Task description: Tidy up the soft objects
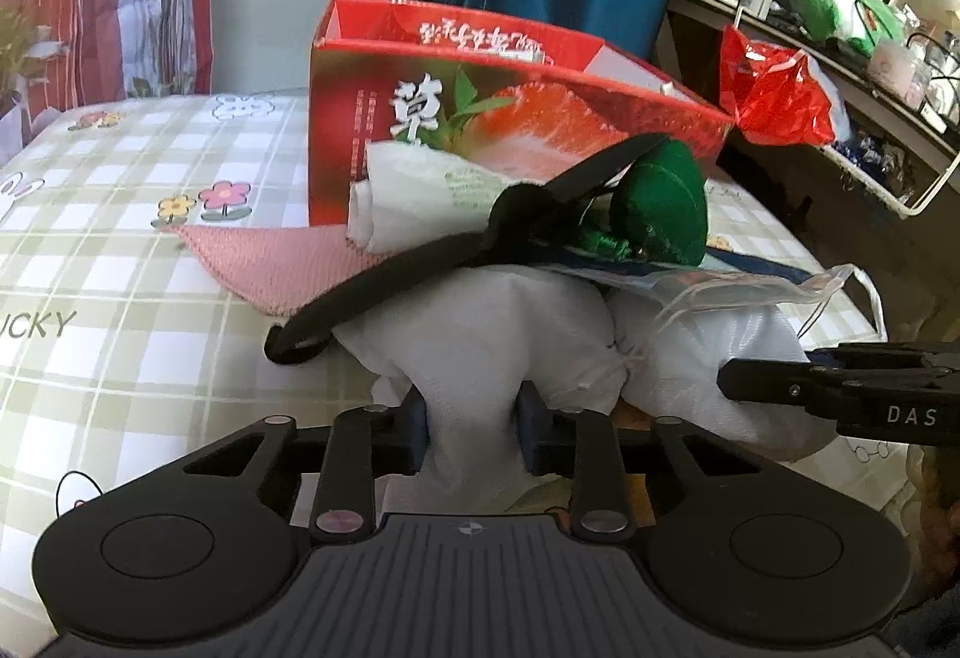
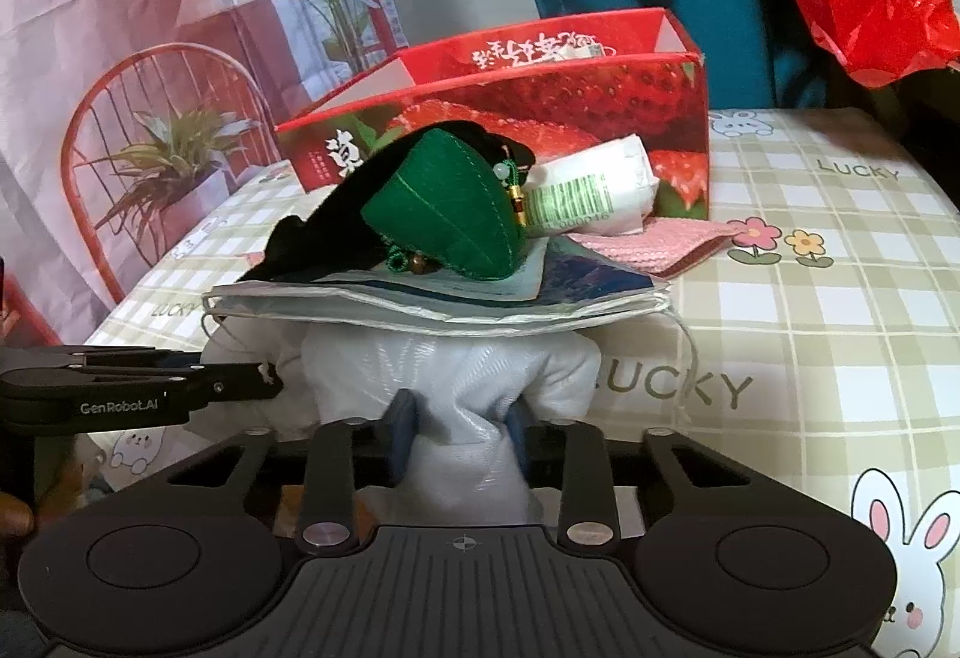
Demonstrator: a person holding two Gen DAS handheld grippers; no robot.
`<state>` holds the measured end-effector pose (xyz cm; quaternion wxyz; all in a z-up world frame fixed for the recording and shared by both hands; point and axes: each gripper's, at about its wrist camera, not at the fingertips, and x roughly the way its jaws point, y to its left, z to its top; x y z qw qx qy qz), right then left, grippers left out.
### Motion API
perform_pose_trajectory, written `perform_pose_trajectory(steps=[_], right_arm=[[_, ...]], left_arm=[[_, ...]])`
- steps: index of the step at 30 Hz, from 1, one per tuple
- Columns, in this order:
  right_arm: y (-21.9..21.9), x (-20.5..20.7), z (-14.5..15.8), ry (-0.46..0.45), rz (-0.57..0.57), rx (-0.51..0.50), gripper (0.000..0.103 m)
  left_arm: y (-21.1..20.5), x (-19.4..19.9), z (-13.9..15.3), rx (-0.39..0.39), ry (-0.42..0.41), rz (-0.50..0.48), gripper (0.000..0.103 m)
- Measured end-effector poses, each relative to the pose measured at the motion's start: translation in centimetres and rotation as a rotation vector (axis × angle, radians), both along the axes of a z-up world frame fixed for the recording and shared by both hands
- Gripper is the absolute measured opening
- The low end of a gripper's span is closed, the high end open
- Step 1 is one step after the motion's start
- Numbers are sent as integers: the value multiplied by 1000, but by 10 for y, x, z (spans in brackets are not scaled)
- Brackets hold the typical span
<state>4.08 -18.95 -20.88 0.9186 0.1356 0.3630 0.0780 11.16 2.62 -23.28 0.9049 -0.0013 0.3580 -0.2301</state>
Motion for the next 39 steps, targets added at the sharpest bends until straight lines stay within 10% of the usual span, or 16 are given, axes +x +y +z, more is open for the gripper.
perform_pose_trajectory(steps=[9,39], right_arm=[[3,-7,15,-71,34,0,9],[-7,1,148,-491,115,-71,7]], left_arm=[[2,-9,11,-31,-58,-7,8],[-20,-17,157,-131,-536,-19,6]])
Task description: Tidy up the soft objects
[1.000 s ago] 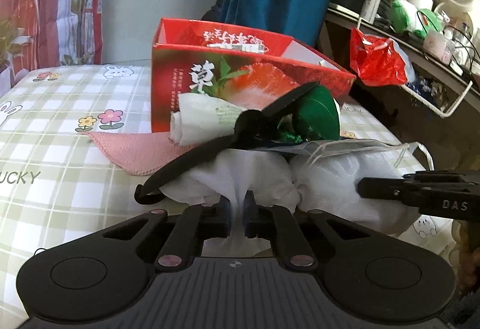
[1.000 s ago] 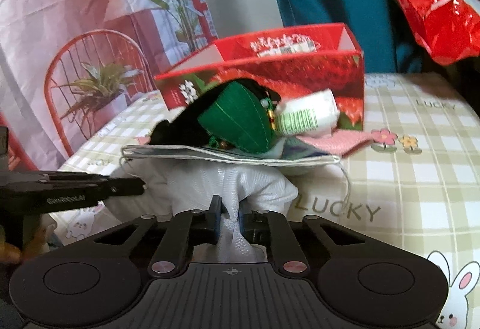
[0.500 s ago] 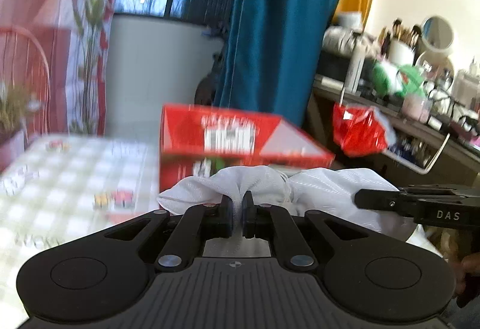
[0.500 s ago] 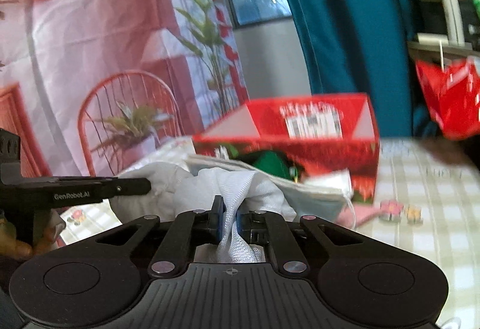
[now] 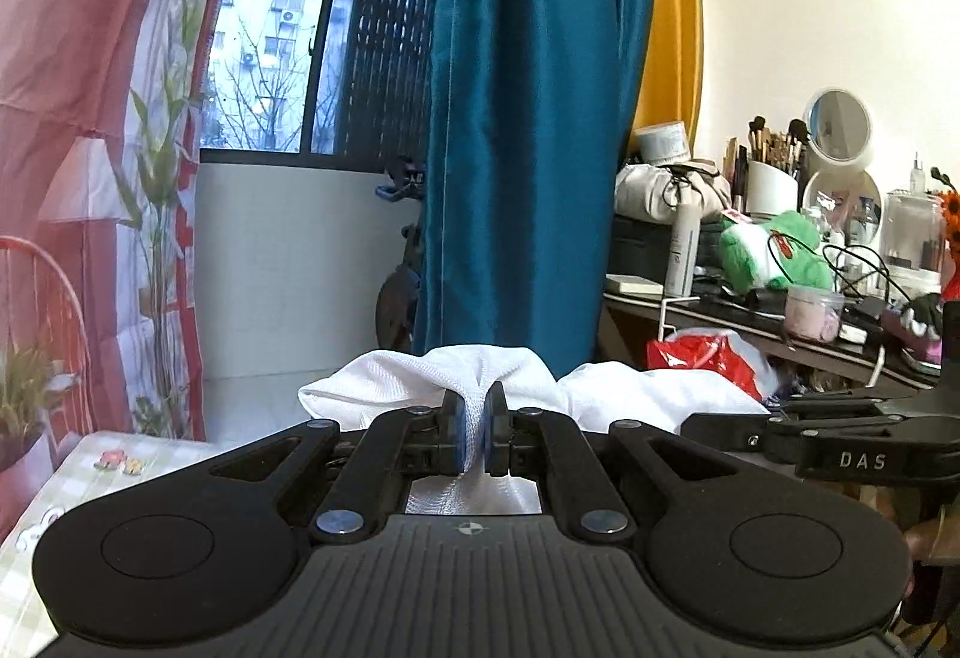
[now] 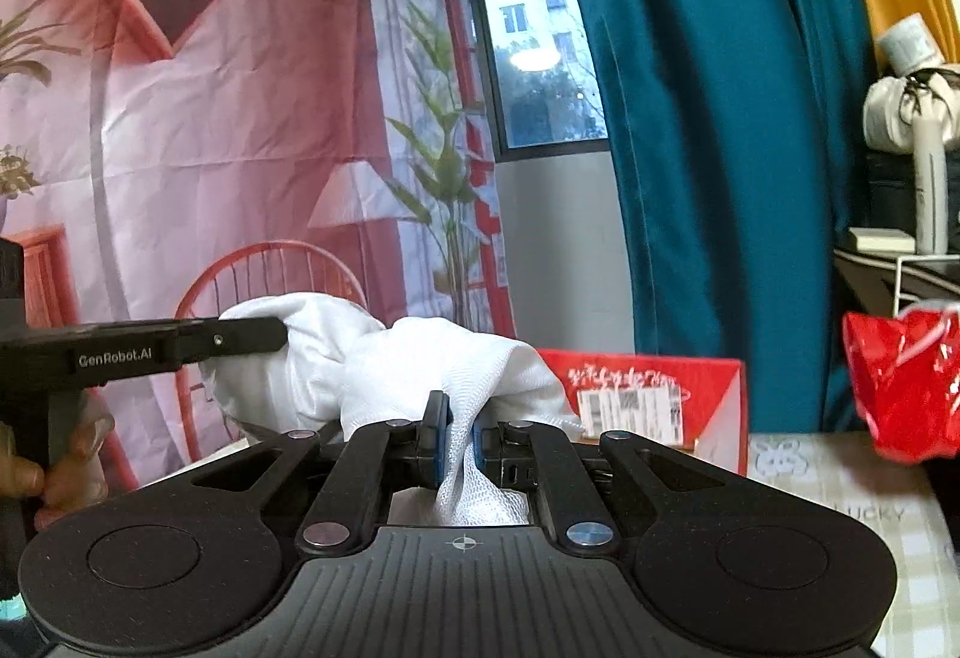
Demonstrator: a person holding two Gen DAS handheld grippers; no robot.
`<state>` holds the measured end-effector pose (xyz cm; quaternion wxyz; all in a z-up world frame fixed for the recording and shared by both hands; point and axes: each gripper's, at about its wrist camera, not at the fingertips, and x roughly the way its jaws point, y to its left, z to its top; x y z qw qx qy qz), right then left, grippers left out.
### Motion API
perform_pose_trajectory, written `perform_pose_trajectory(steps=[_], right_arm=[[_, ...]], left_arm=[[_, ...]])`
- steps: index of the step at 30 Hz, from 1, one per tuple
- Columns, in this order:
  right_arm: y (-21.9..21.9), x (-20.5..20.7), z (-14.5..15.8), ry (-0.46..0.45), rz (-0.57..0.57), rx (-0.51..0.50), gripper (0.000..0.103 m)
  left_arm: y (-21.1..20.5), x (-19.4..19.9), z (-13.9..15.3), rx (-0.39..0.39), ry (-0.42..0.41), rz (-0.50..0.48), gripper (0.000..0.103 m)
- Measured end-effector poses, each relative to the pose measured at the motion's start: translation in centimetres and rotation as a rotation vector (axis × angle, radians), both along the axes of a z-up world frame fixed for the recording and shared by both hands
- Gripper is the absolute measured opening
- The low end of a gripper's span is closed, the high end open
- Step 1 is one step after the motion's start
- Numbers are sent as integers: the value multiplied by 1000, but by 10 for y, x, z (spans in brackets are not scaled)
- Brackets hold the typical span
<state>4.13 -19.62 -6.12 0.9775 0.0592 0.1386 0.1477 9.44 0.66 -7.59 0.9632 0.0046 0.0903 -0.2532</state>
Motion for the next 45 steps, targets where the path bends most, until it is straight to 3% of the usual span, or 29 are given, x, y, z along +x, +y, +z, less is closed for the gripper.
perform_pose_trajectory(steps=[5,11,16,22,25,27,29,38,45], right_arm=[[-8,40,8,7,-19,-46,7],[-20,112,-1,64,-86,-104,7],[-20,164,-26,129,-134,-195,7],[-17,196,-62,224,-164,-256,8],[-12,196,-75,257,-198,-276,19],[-10,190,-81,265,-211,-279,24],[-10,184,-83,271,-226,-262,27],[-19,138,-68,240,-223,-175,32],[-15,93,-61,240,-190,-132,33]], left_arm=[[-9,51,3,-13,60,11,6],[-35,117,-5,39,119,51,7],[-45,160,-26,76,200,83,7],[-52,179,-49,161,278,77,9],[-47,178,-53,183,292,67,16],[-43,178,-54,178,317,68,30],[-38,174,-53,163,324,65,38],[-31,138,-36,168,318,25,51],[-22,95,-40,177,341,-9,51]])
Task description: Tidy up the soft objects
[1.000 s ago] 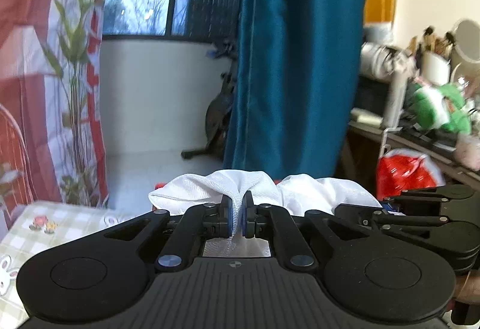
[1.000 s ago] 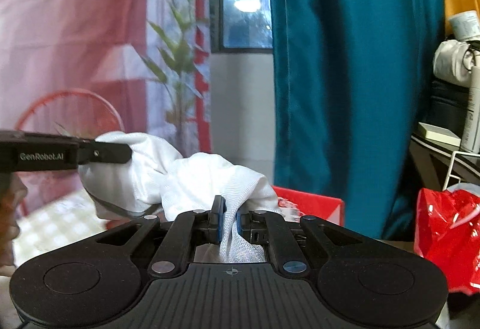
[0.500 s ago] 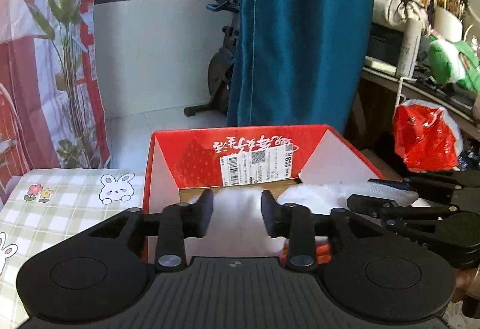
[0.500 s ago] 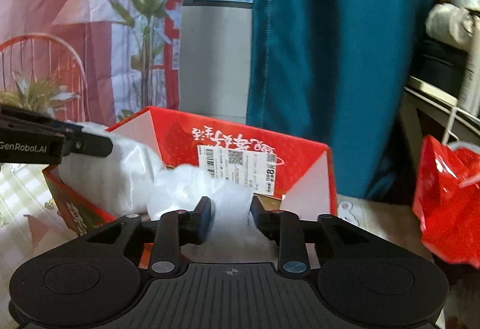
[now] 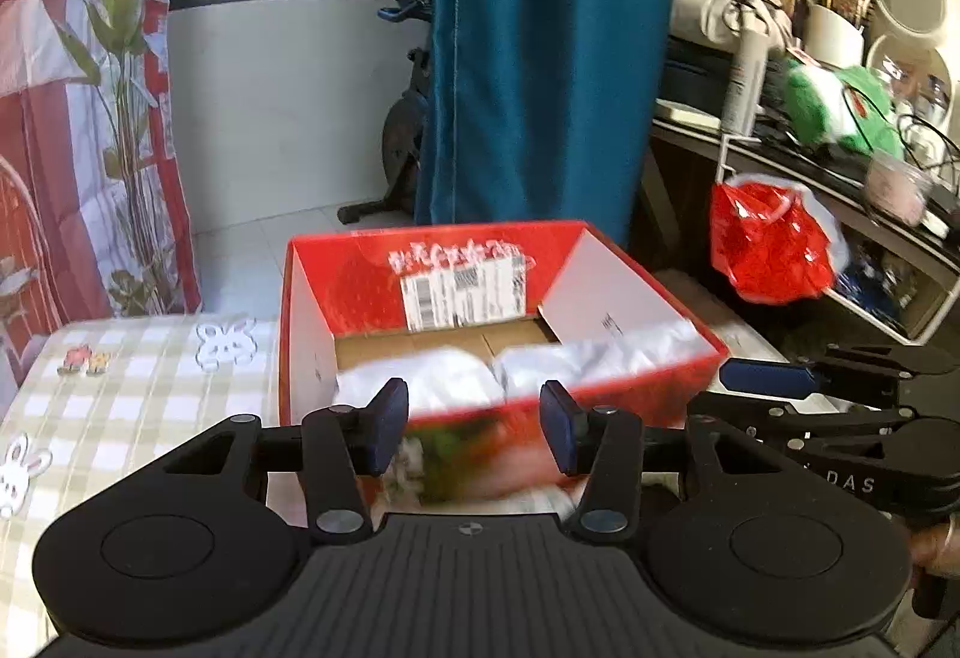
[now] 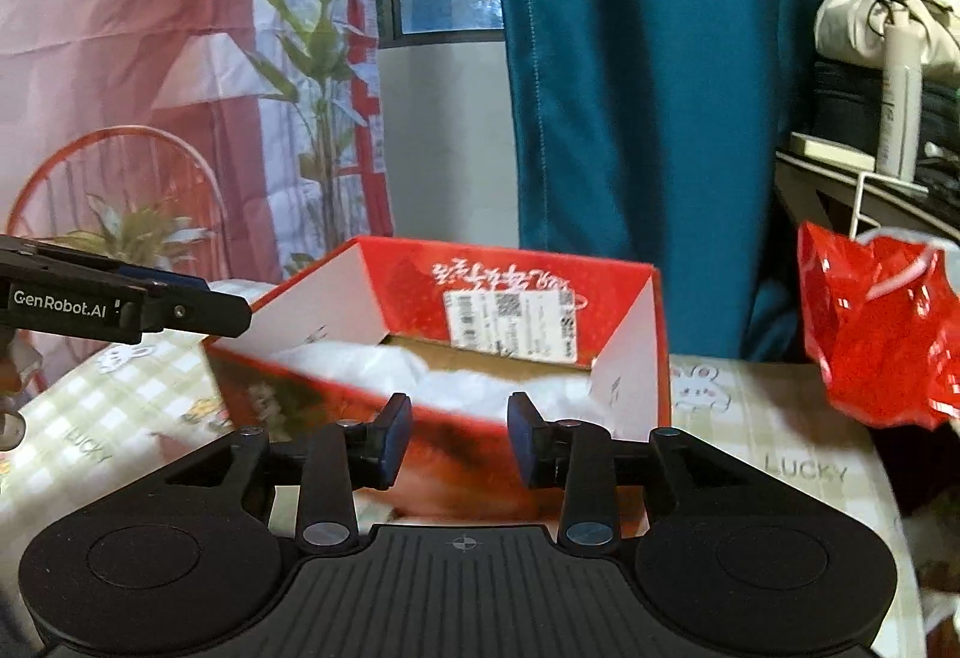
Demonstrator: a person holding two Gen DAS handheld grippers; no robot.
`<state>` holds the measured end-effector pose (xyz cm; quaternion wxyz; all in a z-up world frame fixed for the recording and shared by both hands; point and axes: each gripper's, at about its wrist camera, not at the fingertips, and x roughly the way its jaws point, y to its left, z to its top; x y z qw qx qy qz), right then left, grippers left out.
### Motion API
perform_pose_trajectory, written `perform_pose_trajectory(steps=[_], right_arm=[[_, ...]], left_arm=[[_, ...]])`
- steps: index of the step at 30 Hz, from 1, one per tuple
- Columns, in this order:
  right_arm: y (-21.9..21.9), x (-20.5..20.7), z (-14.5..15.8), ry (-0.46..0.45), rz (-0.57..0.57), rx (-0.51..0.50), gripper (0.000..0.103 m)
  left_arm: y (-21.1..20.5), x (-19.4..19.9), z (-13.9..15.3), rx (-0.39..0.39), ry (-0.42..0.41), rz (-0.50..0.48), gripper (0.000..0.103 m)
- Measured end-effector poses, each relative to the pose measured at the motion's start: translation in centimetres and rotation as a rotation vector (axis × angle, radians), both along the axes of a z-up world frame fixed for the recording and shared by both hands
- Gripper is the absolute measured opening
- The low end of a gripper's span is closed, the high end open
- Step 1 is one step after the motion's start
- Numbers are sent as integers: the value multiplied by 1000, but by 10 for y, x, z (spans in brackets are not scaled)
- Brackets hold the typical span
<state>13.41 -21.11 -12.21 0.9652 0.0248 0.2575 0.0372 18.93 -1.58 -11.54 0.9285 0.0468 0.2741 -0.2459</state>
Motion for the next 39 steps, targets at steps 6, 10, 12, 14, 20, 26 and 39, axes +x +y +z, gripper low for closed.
perform_pose_trajectory(steps=[6,10,12,14,20,26,39], right_arm=[[4,-35,-12,37,1,42,35],[7,-56,-29,85,-6,50,38],[8,-65,-39,111,-16,59,40],[9,-75,-49,136,-27,62,41],[4,-94,-72,190,-67,111,45],[-3,-95,-83,210,-88,140,46],[-1,-85,-101,262,-68,169,61]], left_arm=[[15,-32,-22,-48,86,9,51],[16,-54,-44,-54,151,-7,51],[15,-64,-55,-52,178,-20,51],[13,-70,-64,-51,205,-30,51],[15,-69,-85,-72,290,-35,51],[13,-64,-102,-87,347,-33,51],[8,-55,-123,-103,413,-68,51]])
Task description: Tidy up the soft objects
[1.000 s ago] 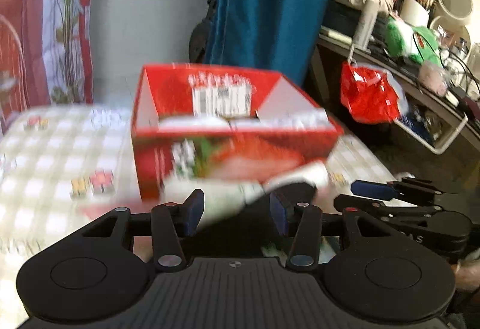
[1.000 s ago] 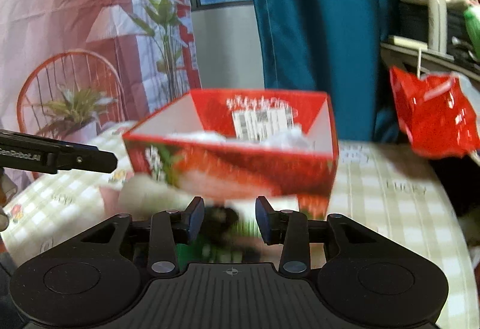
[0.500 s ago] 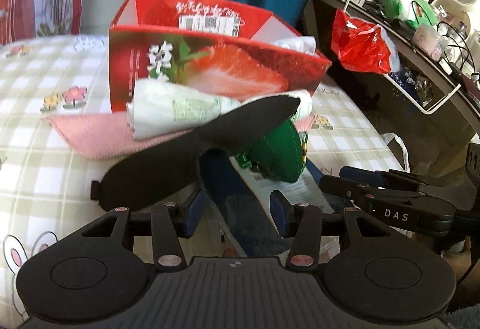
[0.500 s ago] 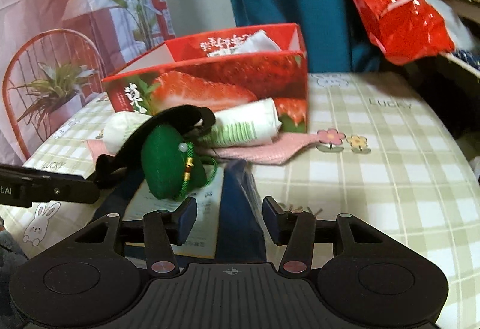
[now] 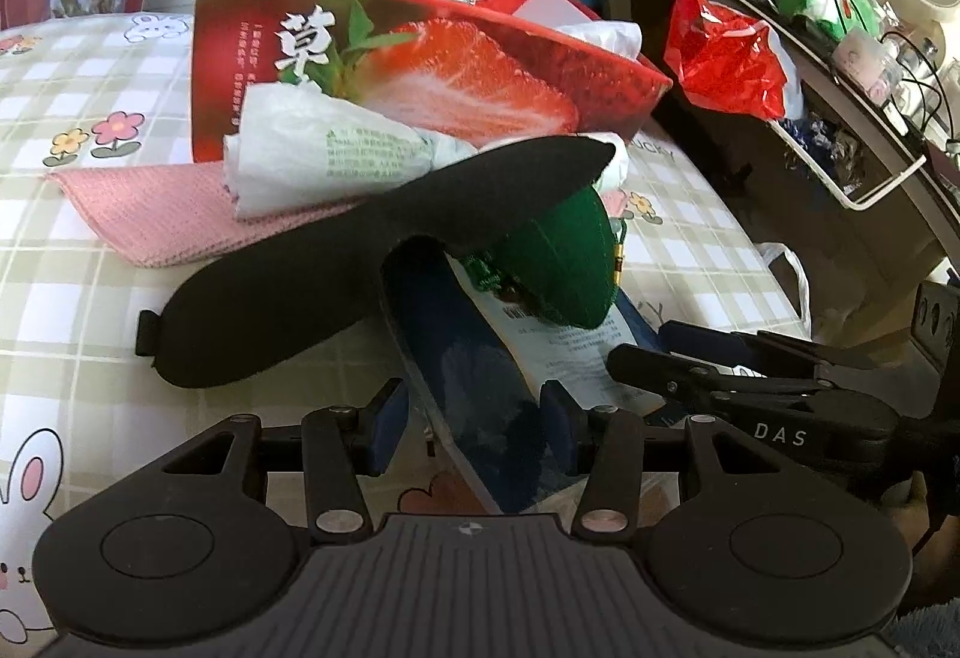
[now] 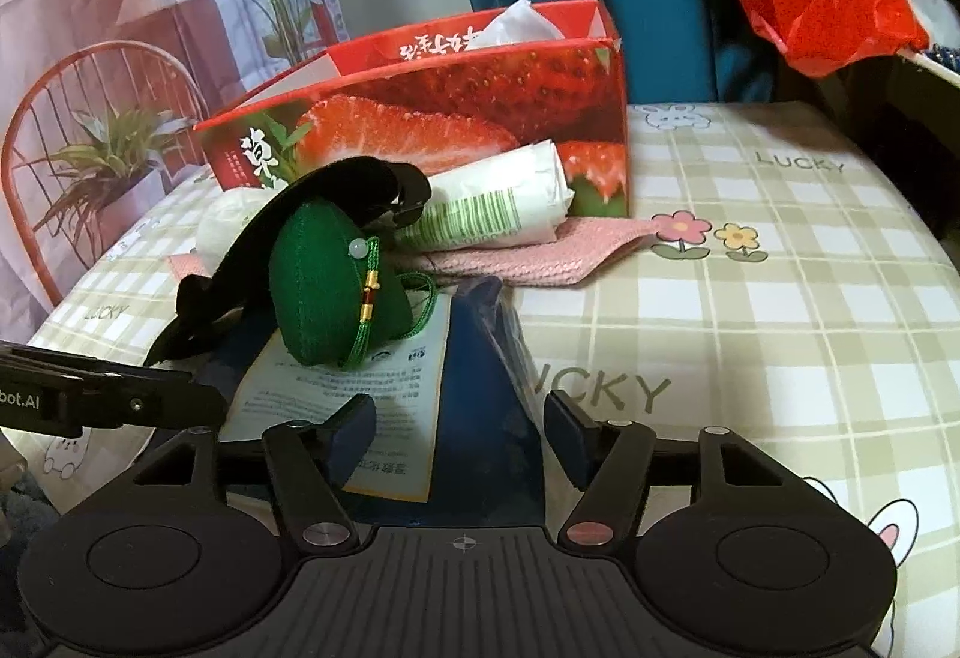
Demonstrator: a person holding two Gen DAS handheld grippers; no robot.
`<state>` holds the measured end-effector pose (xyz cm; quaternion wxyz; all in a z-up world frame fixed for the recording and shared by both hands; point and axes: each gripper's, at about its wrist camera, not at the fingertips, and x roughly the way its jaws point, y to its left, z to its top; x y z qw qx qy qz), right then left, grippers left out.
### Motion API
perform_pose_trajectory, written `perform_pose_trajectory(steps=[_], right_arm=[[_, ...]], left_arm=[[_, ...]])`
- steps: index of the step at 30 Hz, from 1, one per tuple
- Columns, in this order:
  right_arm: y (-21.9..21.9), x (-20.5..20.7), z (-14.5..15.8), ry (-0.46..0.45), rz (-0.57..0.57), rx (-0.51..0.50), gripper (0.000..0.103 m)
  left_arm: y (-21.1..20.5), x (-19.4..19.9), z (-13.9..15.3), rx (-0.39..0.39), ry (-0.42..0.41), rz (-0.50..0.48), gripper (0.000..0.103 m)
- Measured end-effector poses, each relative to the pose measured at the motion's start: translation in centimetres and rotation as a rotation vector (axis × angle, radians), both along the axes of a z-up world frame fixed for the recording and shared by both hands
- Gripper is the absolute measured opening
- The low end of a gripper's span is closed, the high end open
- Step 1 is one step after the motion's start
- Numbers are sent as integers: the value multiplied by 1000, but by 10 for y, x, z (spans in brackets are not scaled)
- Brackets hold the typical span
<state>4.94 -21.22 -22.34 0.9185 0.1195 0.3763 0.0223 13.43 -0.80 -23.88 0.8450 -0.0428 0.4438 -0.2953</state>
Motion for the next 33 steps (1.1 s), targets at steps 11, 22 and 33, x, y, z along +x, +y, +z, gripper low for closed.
perform_pose_trajectory(steps=[11,22,33], right_arm=[[-5,1,-5,16,-28,31,68],[-8,1,-8,26,-28,76,68],[-1,0,-1,3,17,85,53]], left_arm=[[0,-1,-2,-7,-1,-8,44],[0,1,-6,-13,18,-1,42],[4,-2,-2,-26,-6,6,32]])
